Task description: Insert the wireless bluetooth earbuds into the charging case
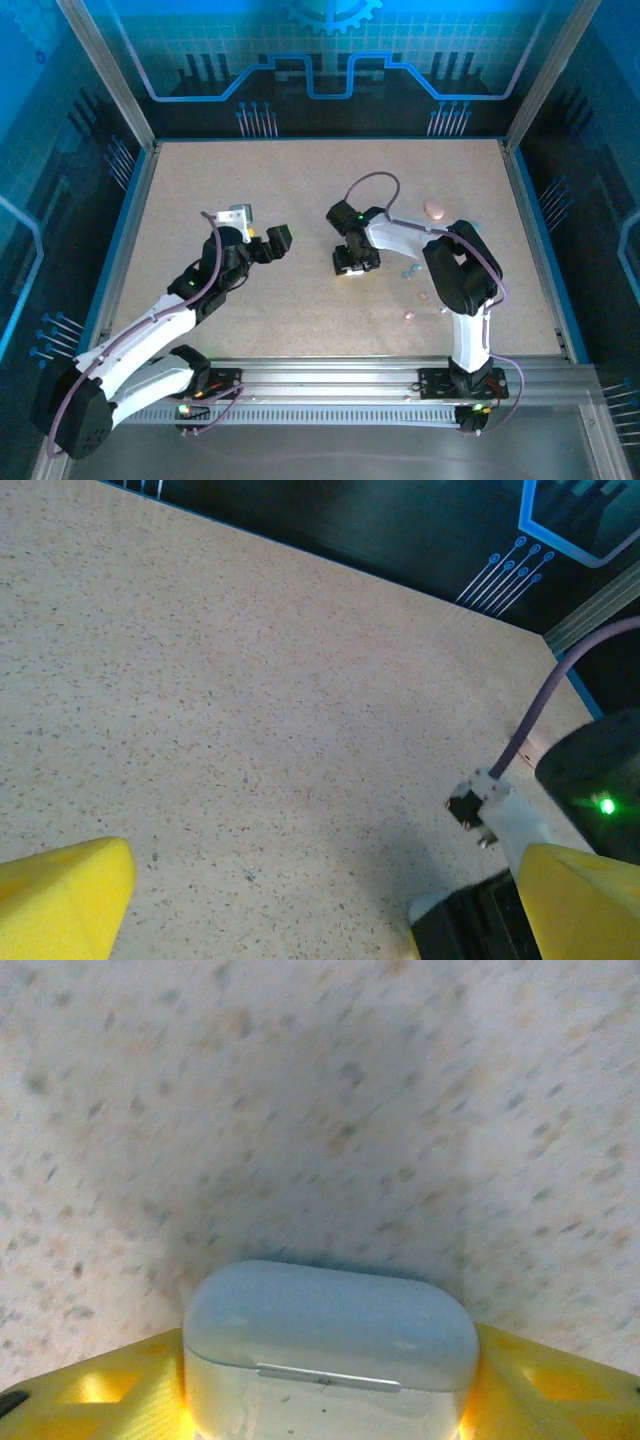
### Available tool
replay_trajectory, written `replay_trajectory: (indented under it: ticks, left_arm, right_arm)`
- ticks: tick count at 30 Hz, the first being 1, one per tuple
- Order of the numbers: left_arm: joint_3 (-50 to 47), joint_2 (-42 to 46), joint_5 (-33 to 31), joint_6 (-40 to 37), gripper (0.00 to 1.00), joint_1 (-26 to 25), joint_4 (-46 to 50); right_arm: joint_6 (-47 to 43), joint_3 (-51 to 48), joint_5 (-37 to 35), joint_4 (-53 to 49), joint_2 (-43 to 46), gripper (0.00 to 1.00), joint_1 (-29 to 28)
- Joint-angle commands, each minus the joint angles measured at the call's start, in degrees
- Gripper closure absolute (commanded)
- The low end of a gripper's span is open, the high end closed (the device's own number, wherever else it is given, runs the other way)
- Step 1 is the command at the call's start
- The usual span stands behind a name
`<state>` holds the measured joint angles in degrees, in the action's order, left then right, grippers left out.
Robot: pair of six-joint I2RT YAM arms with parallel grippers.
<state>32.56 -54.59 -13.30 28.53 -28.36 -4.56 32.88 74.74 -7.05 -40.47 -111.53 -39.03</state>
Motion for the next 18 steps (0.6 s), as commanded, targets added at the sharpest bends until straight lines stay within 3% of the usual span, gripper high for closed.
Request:
replay_trajectory:
  ticks: [1, 18]
  left_arm:
    - [-0.74, 1.65, -2.51, -0.32, 0.01, -0.38, 0.68]
    - [-1.26, 3.69, -3.12, 0.77, 0.01, -0.32, 2.18]
  right_arm:
    - [4.65, -2.11, 4.72, -2.60, 1.12, 0.37, -3.01]
    - [1.83, -7.81, 18.42, 4.98, 8.66, 0.24, -4.92]
